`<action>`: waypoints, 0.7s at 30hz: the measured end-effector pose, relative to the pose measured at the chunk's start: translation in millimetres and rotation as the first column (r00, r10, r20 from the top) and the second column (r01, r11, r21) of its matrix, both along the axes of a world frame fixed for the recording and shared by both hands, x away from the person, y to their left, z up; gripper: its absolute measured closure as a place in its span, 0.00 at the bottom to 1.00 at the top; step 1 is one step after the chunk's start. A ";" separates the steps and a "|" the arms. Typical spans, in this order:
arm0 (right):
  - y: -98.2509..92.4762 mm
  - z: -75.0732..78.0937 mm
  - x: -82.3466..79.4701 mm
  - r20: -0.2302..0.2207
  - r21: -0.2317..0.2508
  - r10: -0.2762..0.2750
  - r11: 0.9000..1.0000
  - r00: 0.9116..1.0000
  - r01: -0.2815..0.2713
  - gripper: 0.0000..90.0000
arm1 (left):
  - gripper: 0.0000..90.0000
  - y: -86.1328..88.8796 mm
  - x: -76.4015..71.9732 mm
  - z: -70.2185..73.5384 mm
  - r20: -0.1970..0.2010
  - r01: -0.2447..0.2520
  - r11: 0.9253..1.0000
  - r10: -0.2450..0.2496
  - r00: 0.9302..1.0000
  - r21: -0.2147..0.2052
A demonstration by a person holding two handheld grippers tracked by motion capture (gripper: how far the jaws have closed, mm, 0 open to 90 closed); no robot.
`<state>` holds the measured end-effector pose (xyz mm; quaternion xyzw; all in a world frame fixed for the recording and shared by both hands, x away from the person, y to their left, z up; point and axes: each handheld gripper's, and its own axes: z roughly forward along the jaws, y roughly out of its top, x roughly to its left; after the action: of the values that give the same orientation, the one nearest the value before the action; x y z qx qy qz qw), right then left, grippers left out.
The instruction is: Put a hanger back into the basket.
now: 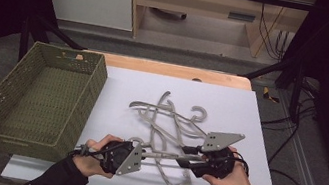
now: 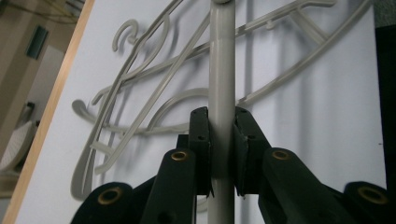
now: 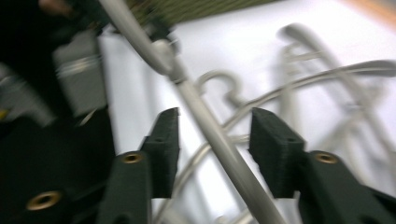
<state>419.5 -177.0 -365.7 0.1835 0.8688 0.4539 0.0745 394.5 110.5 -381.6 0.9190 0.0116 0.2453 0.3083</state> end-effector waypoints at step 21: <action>-67.1 -22.9 -14.8 0.044 0.216 -0.478 0.862 0.877 0.458 0.07 | 0.88 43.4 20.4 51.1 -0.131 -0.215 0.940 0.186 0.974 -0.265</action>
<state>404.7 -244.1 -388.5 0.3734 0.7436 0.5151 0.2054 414.9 154.0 -330.5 0.8723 0.1556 0.2233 0.4062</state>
